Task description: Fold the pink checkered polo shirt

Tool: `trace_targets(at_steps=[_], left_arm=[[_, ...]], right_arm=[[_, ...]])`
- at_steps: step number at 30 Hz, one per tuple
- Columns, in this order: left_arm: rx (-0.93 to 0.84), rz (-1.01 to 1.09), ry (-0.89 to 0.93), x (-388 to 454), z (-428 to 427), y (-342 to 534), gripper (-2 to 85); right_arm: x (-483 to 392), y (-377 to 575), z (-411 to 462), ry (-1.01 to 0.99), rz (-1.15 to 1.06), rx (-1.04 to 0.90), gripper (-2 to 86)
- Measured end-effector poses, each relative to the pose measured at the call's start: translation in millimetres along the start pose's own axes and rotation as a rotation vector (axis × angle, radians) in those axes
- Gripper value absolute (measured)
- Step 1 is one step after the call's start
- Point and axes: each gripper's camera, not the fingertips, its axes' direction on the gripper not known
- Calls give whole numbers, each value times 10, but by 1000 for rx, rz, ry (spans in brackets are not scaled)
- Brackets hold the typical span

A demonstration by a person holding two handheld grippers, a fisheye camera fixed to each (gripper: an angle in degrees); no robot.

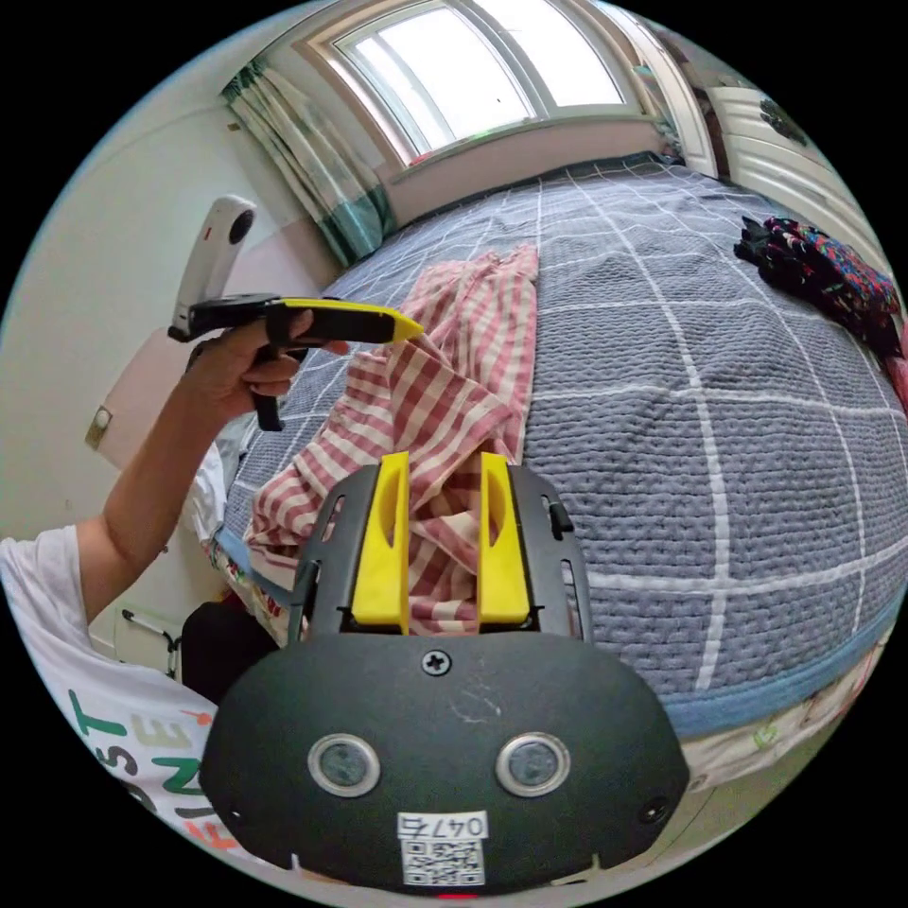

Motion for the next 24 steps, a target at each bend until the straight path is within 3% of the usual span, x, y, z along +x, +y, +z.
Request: trace_targets(at_steps=[3, 8, 10, 15, 20, 24], left_arm=[[-1, 18, -134, 26, 119, 15, -8], [122, -4, 42, -76, 194, 21, -8], [174, -35, 36, -98, -1, 63, -8], [105, -45, -81, -82, -437, 431, -8], [88, -97, -101, -11, -382, 815, -8], [90, -84, -20, 27, -161, 929, -8]], right_arm=[[-117, 52, -194, 34, -67, 36, 75], [-540, 85, -81, 133, -246, -52, 71], [-620, 70, -53, 194, -257, -45, 69], [-520, -316, -137, 128, -271, 5, 72], [-381, -682, 392, -9, -276, -266, 53], [-589, -608, 309, 25, -316, -174, 5]])
